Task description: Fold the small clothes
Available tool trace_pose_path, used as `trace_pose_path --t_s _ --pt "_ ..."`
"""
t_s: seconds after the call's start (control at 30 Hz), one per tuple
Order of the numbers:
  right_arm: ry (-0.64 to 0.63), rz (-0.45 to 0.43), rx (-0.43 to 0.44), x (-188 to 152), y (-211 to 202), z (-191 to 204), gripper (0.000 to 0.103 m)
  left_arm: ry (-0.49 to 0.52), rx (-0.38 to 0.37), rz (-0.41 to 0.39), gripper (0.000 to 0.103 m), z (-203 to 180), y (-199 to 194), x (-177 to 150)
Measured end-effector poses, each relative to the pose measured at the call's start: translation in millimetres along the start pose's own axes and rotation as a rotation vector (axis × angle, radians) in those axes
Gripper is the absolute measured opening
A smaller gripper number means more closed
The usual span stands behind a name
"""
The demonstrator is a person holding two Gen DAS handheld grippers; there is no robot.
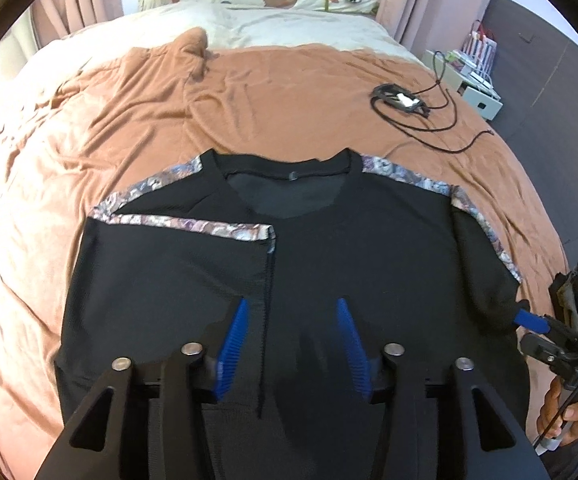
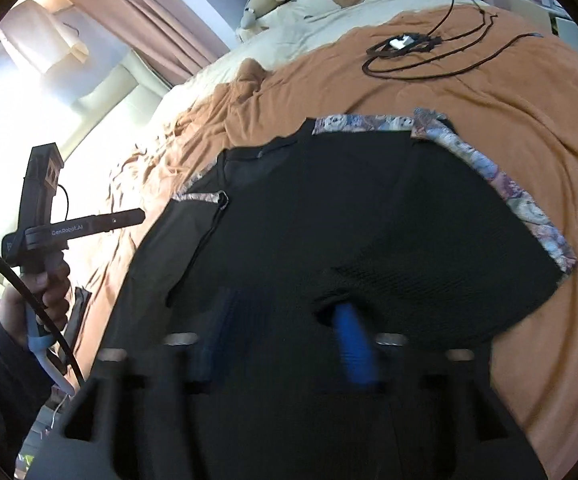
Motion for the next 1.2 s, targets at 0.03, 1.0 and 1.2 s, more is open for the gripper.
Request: trace_pose_path --t_s 0.03,1.0,1.2 --pt "0.000 -0.017 0.000 1 -7 -2 0.072 0.006 -0.003 -0.003 0.052 -5 -1 1" --pt "0.252 -0.148 -0.227 0 -97 -89 0.046 0.220 -0.215 0.059 0.052 -223 73 6" --pt "0.288 -0.149 -0.244 1 -108 -100 0.046 0.249 -0.258 0.090 0.052 -258 95 2"
Point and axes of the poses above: each gripper's, at about its wrist camera, not at the fingertips, and y roughly the way its jaws point, z to its left, x to its top, the point moved 1 cm from there along y, roughly the way its jaws point, and after that the axes turned 2 degrees about -z, right-handed, at the moved point
